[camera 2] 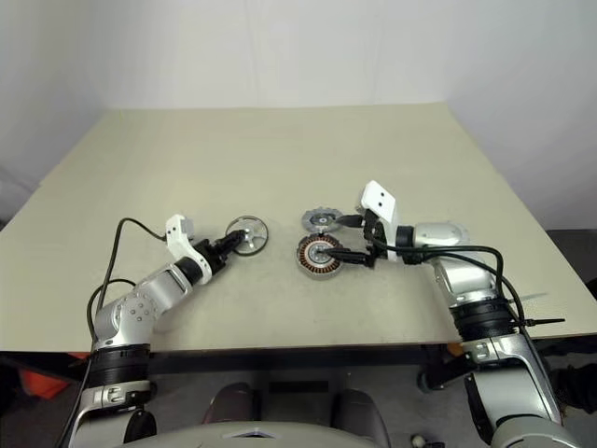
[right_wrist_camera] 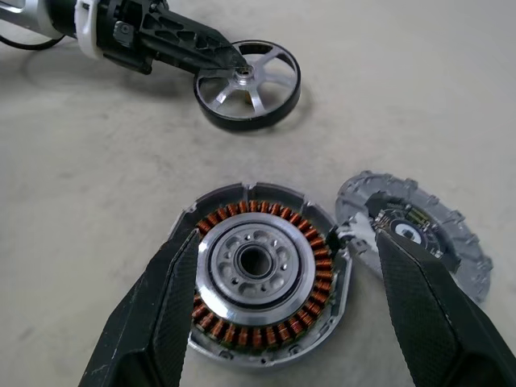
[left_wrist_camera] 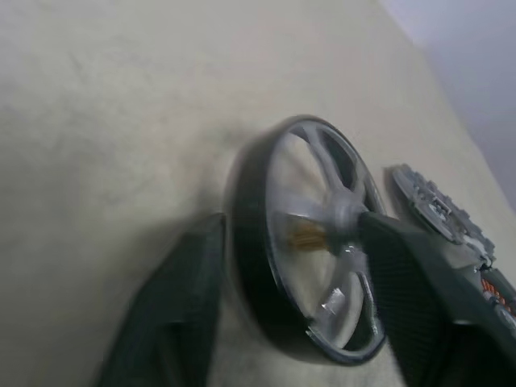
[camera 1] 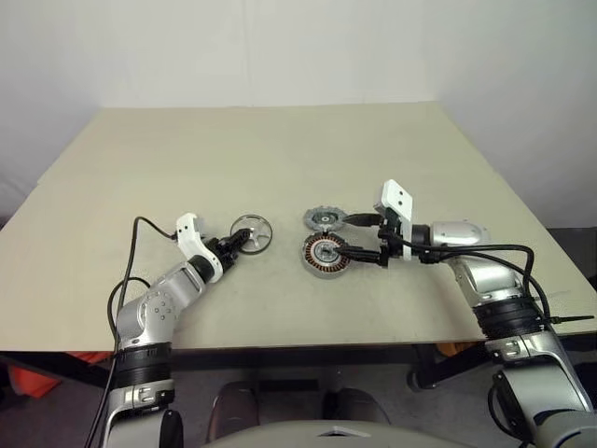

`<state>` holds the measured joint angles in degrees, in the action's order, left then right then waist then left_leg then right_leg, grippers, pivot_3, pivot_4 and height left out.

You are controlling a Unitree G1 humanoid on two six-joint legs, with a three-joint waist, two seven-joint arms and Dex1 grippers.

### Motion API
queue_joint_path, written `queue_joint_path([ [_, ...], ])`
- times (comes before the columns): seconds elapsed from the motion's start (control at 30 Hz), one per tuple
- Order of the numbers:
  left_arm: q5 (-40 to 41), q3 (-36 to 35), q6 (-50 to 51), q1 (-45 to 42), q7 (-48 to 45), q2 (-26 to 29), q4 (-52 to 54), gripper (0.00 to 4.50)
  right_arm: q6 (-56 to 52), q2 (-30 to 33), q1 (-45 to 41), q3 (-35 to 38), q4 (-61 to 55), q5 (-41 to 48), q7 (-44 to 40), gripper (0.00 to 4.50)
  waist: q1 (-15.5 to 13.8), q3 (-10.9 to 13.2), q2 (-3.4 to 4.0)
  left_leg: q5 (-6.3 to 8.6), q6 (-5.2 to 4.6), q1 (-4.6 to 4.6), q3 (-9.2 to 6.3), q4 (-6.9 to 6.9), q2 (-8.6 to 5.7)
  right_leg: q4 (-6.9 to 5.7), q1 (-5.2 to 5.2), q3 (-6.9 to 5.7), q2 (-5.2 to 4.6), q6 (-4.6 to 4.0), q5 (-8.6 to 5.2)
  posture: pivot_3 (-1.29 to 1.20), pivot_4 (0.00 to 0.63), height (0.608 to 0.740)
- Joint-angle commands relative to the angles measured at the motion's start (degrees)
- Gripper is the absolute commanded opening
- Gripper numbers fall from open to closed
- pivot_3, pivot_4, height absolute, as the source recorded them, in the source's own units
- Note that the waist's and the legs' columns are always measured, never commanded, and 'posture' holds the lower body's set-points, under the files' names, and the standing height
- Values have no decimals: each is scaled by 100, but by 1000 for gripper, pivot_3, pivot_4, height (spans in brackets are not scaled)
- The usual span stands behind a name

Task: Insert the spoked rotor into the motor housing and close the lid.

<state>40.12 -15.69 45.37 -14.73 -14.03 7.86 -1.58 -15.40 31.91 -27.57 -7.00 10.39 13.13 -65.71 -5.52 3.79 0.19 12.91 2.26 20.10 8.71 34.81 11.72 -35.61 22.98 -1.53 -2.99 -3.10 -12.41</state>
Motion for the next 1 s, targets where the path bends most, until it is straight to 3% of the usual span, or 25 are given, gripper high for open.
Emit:
queue_joint_path([
  [0.03,-21,53,3,-80,-39,8,-4,2570,122,-17,-158,63,-74,18,81,3902,1,0,0,0,0,0,0,0,0,0,0,0,0,0,0,0,0,740],
  [0.27,26,-8,-37,-97,-82,-6,-64,2570,196,-59,-217,66,51,-60,196,3902,3,0,0,0,0,1,0,0,1,0,0,-1,0,0,0,0,0,740],
  [0.43,145,-73,-5,-90,-88,-60,13,1533,209,-71,-278,67,128,-82,266,3902,4,-1,1,0,1,0,0,0,0,0,-1,-1,0,0,0,0,0,740],
  [0.93,701,-494,192,-179,25,-291,-120,1533,312,-94,-392,72,322,-188,374,3902,5,0,-2,0,1,1,0,-1,0,5,4,-2,0,0,0,0,0,740],
  [1.0,713,-509,195,-186,53,-294,-155,1177,324,-100,-410,73,354,-193,383,3902,4,0,-3,0,0,1,0,-1,1,5,4,-2,0,0,0,0,0,740],
])
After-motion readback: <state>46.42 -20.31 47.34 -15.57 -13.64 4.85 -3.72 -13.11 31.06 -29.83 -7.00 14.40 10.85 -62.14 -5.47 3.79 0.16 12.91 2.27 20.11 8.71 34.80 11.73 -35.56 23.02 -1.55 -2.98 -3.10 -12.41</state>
